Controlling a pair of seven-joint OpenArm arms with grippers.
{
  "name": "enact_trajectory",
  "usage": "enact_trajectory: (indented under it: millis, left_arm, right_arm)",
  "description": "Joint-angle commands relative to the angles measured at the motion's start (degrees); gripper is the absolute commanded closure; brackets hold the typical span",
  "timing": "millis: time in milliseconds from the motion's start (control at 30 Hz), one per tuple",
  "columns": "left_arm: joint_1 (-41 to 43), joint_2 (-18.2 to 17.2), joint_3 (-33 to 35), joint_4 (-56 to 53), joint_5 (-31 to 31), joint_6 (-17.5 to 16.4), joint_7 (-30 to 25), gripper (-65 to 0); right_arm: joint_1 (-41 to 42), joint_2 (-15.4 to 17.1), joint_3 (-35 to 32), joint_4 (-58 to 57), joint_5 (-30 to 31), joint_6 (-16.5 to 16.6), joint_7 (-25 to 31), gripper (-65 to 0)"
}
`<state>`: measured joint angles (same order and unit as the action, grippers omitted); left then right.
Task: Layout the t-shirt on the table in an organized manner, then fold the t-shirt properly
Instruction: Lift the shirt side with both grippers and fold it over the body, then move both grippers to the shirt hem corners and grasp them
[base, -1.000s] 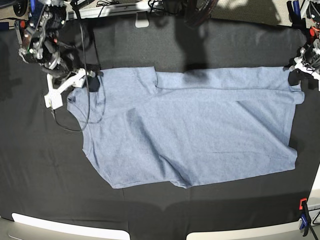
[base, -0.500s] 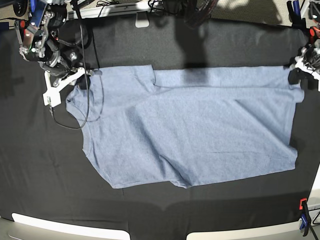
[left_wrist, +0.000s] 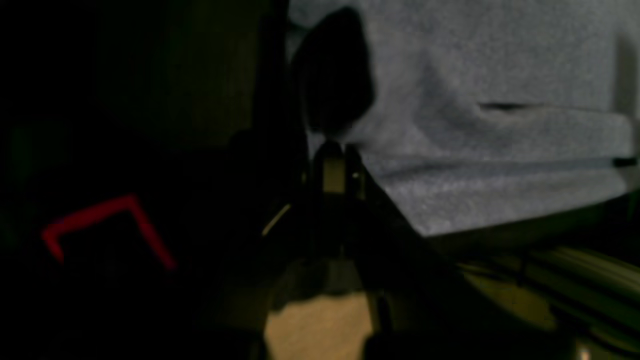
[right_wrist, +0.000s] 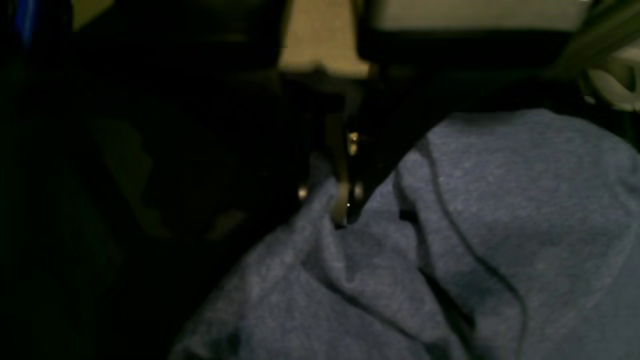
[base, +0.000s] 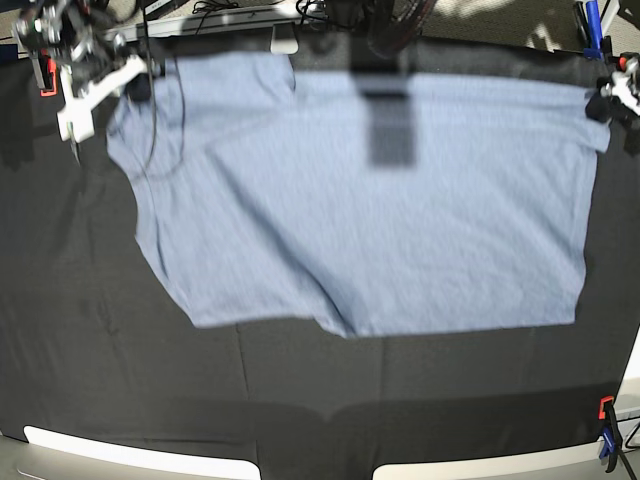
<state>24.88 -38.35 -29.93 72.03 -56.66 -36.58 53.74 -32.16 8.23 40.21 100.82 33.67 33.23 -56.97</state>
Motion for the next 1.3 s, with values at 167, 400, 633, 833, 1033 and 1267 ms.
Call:
enact_trajectory:
  millis: [167, 400, 633, 833, 1033, 1267]
  left_arm:
    - [3.85, -1.99, -0.76, 4.28, 0.63, 0.48, -1.01, 0.0]
    - [4.13, -2.03, -0.76, 6.38, 1.4, 0.46, -1.03, 0.0]
    - [4.15, -2.73, -0.76, 12.52, 7.28, 0.5, -0.94, -26.1]
    - [2.78, -7.08, -0.76, 15.74, 7.76, 4.98, -1.14, -26.1]
    - [-4.15, -7.06, -0.76, 15.72, 7.76, 5.09, -4.63, -26.1]
    - [-13.57, -2.08, -0.74, 10.91, 8.83, 5.7, -10.38, -26.0]
  right_arm:
    - [-0.9, 0.96, 1.25, 2.1, -1.42, -0.63, 0.81, 0.0]
    - [-0.9, 1.4, 1.25, 2.12, 0.0, -0.59, -1.14, -8.9]
    - [-0.9, 4.57, 2.73, 2.34, 9.42, 1.16, -10.21, -22.9]
    - [-0.87, 5.38, 9.22, 4.79, 13.0, 1.36, -9.79, -22.9]
    - [0.2, 8.98, 10.19, 5.31, 13.84, 1.33, -5.16, -22.9]
    - [10.47, 10.64, 5.31, 2.6, 10.67, 1.03, -3.87, -22.9]
